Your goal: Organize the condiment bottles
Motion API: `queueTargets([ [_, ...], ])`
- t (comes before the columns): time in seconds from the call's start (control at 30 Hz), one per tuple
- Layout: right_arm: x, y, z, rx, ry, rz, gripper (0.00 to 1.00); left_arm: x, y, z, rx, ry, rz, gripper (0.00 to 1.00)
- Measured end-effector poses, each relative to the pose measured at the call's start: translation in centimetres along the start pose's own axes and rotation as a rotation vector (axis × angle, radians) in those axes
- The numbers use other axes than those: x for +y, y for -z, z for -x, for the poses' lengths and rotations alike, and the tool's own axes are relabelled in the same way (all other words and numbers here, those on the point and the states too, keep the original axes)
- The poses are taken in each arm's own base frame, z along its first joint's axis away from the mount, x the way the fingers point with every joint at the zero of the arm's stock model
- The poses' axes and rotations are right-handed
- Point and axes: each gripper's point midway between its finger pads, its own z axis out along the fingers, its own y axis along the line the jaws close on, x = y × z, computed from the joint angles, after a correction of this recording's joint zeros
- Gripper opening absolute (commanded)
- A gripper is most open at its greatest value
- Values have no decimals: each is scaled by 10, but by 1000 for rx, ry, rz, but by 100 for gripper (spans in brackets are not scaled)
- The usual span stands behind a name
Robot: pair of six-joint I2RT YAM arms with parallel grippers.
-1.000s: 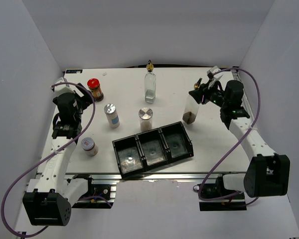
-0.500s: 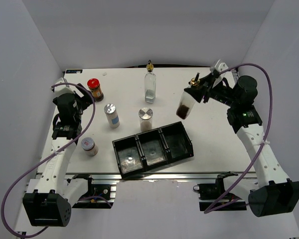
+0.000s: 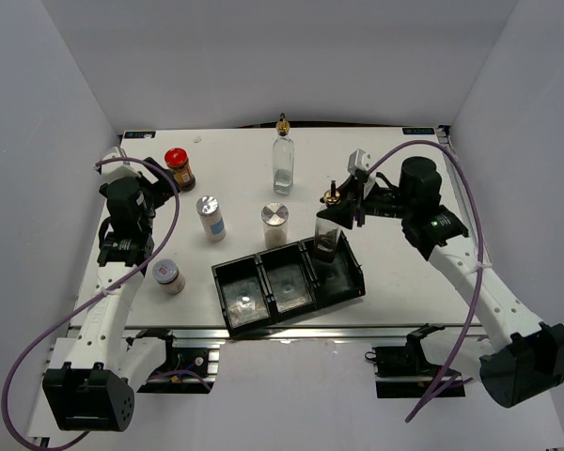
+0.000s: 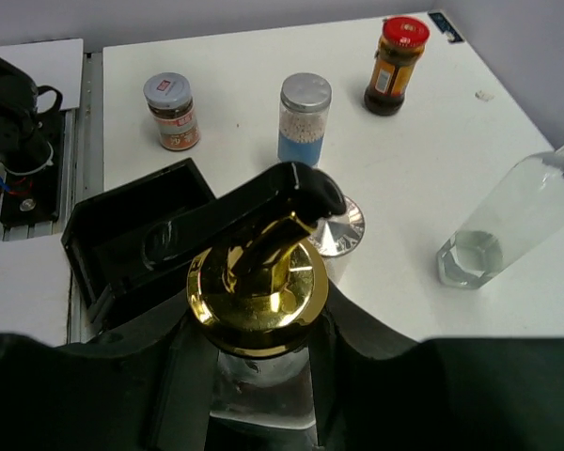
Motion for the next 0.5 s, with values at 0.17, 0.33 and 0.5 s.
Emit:
queueTargets([
  [0.17, -8, -8, -26, 49, -64, -37, 0, 0, 1, 1, -3, 1, -1, 98],
  [0.33, -13, -10, -43, 72, -102, -133, 0, 0, 1, 1, -4, 1, -2, 98],
  [0.5, -15, -3, -54, 50, -129, -269, 0, 0, 1, 1, -3, 9, -1, 98],
])
